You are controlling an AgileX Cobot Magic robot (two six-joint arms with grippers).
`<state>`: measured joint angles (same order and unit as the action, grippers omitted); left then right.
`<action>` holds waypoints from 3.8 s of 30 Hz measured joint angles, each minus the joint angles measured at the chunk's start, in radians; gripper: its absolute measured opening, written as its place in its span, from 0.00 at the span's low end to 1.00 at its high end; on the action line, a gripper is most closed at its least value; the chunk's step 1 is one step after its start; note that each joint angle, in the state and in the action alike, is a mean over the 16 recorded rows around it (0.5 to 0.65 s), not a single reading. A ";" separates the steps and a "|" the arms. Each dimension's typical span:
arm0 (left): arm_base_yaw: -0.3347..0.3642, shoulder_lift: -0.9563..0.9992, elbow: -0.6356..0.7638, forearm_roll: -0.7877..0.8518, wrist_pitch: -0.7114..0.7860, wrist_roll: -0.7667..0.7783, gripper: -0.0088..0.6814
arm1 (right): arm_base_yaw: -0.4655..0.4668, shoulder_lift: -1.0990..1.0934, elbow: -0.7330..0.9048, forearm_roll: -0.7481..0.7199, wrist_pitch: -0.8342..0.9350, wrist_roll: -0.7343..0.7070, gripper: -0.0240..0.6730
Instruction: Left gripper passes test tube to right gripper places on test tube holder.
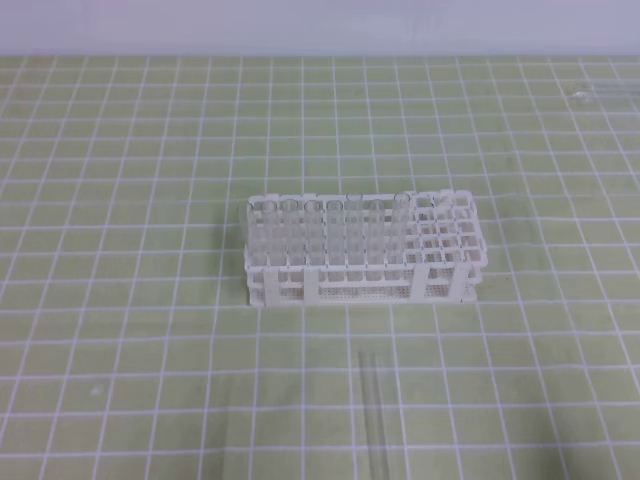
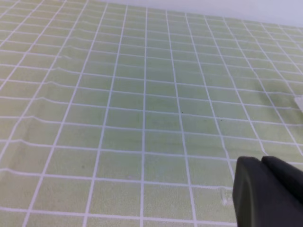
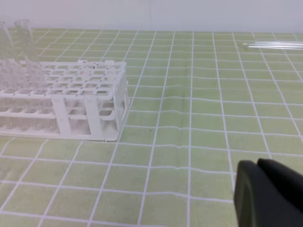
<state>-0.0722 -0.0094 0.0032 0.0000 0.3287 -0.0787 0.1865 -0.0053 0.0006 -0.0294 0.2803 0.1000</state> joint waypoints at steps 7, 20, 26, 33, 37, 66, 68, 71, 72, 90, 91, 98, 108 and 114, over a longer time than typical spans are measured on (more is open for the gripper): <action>0.000 -0.006 0.002 0.000 -0.003 0.000 0.01 | 0.000 0.000 0.000 0.000 0.000 0.000 0.01; 0.000 -0.004 0.001 0.037 -0.014 0.003 0.01 | 0.000 0.000 0.000 0.000 0.000 0.000 0.01; 0.000 -0.010 0.003 0.072 -0.038 0.007 0.01 | 0.000 0.000 0.000 0.000 0.000 0.000 0.01; -0.001 -0.012 0.004 0.089 -0.070 0.006 0.01 | 0.000 0.000 0.000 0.000 0.000 0.000 0.01; 0.000 -0.006 0.002 0.087 -0.092 0.004 0.01 | 0.000 0.000 0.000 0.000 0.000 0.000 0.01; -0.001 -0.017 0.007 -0.329 -0.324 -0.059 0.01 | 0.001 0.000 0.000 0.000 0.000 -0.001 0.01; -0.001 -0.015 0.005 -0.379 -0.355 -0.082 0.01 | 0.001 0.000 0.000 0.000 0.000 -0.002 0.01; -0.001 -0.013 0.000 -0.434 -0.377 -0.125 0.01 | 0.002 0.000 0.000 0.000 0.000 -0.002 0.01; -0.001 -0.011 -0.005 -0.444 -0.373 -0.140 0.01 | 0.002 0.000 0.000 0.000 0.000 -0.002 0.01; -0.005 0.386 -0.619 -0.456 0.568 0.196 0.01 | 0.002 0.000 0.000 0.000 0.000 -0.002 0.01; -0.007 0.437 -0.666 -0.457 0.624 0.228 0.01 | 0.002 0.000 0.000 0.000 0.000 -0.002 0.01; -0.117 0.798 -0.924 -0.409 0.864 0.307 0.01 | 0.002 0.000 0.000 0.000 0.000 -0.002 0.01; -0.549 1.182 -1.061 -0.190 0.807 0.128 0.01 | 0.002 0.001 0.000 0.000 0.000 -0.002 0.01; -0.777 1.371 -1.105 -0.101 0.724 0.021 0.01 | 0.002 0.002 0.000 0.000 0.000 -0.002 0.01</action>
<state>-0.8494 1.3613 -1.1020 -0.1006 1.0522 -0.0575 0.1880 -0.0036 0.0006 -0.0294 0.2803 0.0985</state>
